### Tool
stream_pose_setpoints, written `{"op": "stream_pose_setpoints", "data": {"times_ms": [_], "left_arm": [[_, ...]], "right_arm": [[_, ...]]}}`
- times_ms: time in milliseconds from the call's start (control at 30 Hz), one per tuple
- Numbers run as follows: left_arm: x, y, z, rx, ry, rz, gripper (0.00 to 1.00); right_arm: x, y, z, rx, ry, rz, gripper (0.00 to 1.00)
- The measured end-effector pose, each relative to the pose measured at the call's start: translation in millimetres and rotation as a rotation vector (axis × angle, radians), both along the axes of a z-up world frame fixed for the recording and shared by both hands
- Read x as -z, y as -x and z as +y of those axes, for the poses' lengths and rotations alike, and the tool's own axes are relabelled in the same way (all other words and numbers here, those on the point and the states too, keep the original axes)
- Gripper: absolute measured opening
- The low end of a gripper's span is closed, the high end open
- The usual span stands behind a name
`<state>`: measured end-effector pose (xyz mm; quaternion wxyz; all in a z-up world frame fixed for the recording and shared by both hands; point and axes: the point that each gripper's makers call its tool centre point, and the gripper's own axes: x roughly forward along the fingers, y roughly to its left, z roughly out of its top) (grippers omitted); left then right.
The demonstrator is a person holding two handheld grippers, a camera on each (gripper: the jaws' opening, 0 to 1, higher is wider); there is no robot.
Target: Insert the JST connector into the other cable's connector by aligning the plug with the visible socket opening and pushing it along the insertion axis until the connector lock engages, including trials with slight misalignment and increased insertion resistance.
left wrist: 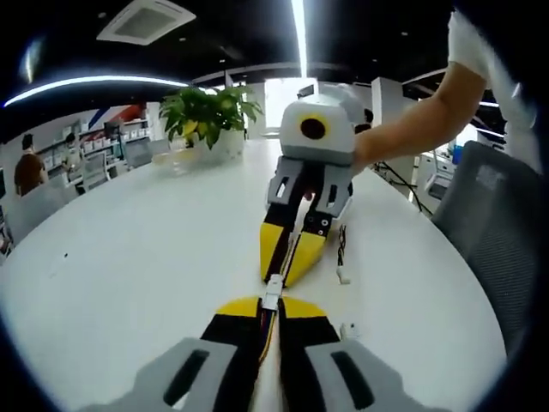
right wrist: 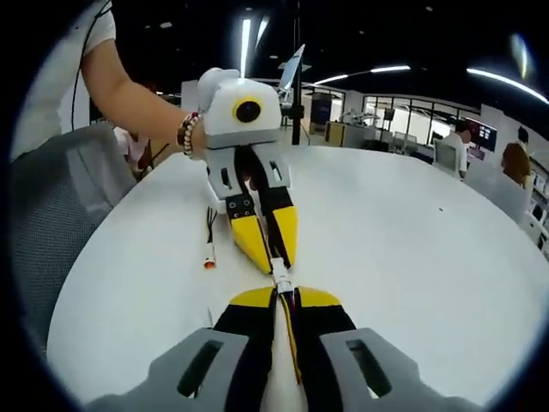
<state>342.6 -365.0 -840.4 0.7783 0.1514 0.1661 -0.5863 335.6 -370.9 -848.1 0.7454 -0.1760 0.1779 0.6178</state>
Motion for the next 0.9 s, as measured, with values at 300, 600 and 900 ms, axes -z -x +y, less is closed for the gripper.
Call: {"op": "stream_pose_setpoints", "data": {"times_ms": [300, 600, 900], "left_arm": [[-3.2, -4.7, 3.5, -0.020, 0.001, -0.014, 0.09], [-33.7, -1.9, 15.3, -0.082, 0.090, -0.038, 0.11], [-46.7, 16.6, 16.2, -0.104, 0.125, -0.027, 0.14]], "right_arm": [[-5.3, -0.5, -1.8, 0.026, 0.001, -0.009, 0.17], [-38.5, -7.3, -17.7, 0.103, -0.095, -0.010, 0.15], [-49.5, 6.5, -25.4, 0.108, -0.094, -0.013, 0.13]]}}
